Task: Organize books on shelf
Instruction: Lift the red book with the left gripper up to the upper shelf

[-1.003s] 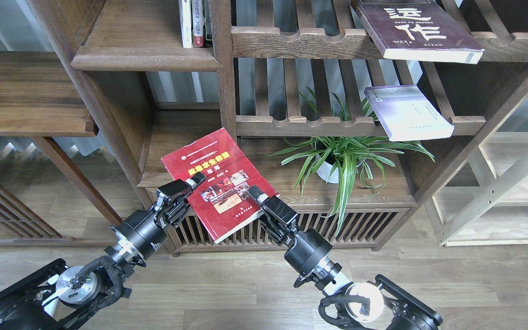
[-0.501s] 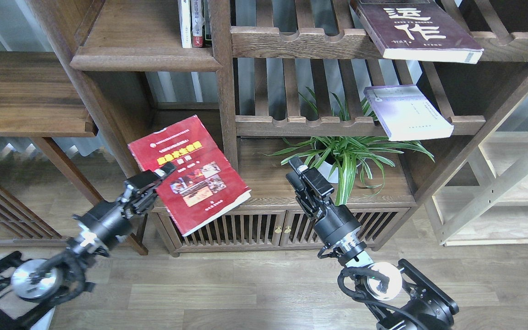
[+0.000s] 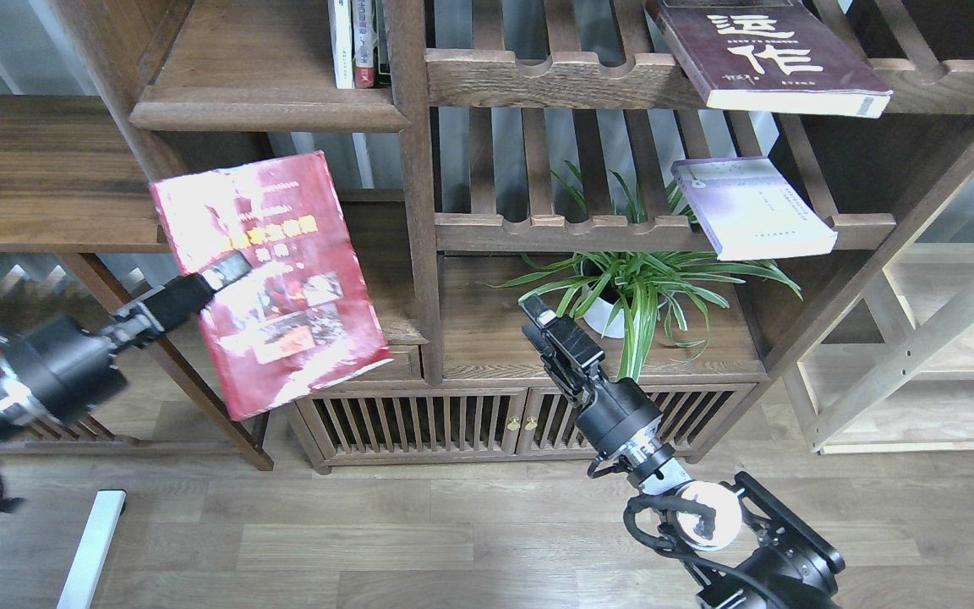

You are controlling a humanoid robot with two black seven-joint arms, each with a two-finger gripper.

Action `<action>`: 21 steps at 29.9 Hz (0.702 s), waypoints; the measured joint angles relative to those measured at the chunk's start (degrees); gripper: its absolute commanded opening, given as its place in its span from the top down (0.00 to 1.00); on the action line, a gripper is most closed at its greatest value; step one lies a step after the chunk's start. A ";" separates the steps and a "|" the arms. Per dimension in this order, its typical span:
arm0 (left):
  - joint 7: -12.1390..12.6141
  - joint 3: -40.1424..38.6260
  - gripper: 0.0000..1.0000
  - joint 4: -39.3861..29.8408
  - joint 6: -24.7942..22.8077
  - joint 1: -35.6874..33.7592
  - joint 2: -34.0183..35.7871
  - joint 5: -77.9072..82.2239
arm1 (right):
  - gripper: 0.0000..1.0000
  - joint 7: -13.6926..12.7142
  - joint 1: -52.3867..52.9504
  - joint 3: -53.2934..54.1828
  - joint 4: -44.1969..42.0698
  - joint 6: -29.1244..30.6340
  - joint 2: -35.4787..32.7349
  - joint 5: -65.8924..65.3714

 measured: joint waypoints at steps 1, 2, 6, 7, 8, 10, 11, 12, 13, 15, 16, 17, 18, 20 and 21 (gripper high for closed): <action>0.05 -1.85 1.00 -0.43 0.00 0.01 0.36 0.84 | 0.32 0.00 0.00 0.00 -0.04 0.00 -0.28 -0.42; 0.13 -4.67 1.00 -0.99 0.00 0.01 0.62 1.84 | 0.32 0.00 0.00 0.00 -0.09 0.00 -0.59 -0.99; 0.99 -13.23 1.00 -3.40 0.00 0.01 0.94 5.14 | 0.32 0.00 -0.08 -0.03 -0.51 0.00 -1.39 -2.62; 1.31 -15.40 1.00 -4.01 0.00 0.01 0.94 5.67 | 0.32 0.00 -0.12 -0.11 -0.59 0.00 -1.45 -2.82; 1.53 -16.70 1.00 -4.57 0.00 0.01 0.94 6.12 | 0.32 0.00 -0.14 -0.25 -0.66 0.00 -1.47 -2.98; 1.75 -18.78 1.00 -5.36 0.00 0.01 0.94 7.21 | 0.32 0.00 -0.16 -0.62 -0.72 0.00 -1.49 -3.16; 1.79 -19.71 1.00 -5.58 0.00 0.01 0.94 7.93 | 0.32 0.00 -0.17 -0.76 -0.74 0.00 -1.47 -3.38; 1.80 -20.61 1.00 -5.71 0.00 0.04 0.94 8.69 | 0.32 0.00 -0.18 -0.83 -0.77 0.00 -1.42 -3.72; 1.81 -21.34 1.00 -5.75 0.00 0.07 0.89 9.37 | 0.32 0.00 -0.18 -0.87 -0.79 0.00 -1.34 -4.12; 1.81 -22.94 1.00 -5.77 0.00 0.09 0.78 10.68 | 0.32 0.00 -0.18 -0.91 -0.82 0.00 -1.15 -5.01; 1.81 -23.56 1.00 -5.77 0.00 0.11 0.70 11.04 | 0.32 0.00 -0.18 -0.92 -0.83 0.00 -1.08 -5.28; 1.78 -24.17 1.00 -5.77 0.00 0.14 0.53 11.33 | 0.32 0.00 -0.18 -0.92 -0.84 0.00 -1.01 -5.47; 1.65 -24.71 1.00 -5.74 0.00 0.16 0.30 11.51 | 0.32 0.00 -0.17 -0.93 -0.84 0.00 -0.96 -5.58; 1.27 -25.62 1.00 -5.60 0.00 0.16 -0.44 11.64 | 0.32 0.00 -0.14 -0.93 -0.84 0.00 -0.88 -5.71; 1.15 -26.08 1.00 -5.58 0.00 0.16 -1.09 11.69 | 0.32 0.00 -0.13 -0.93 -0.84 0.00 -0.83 -5.75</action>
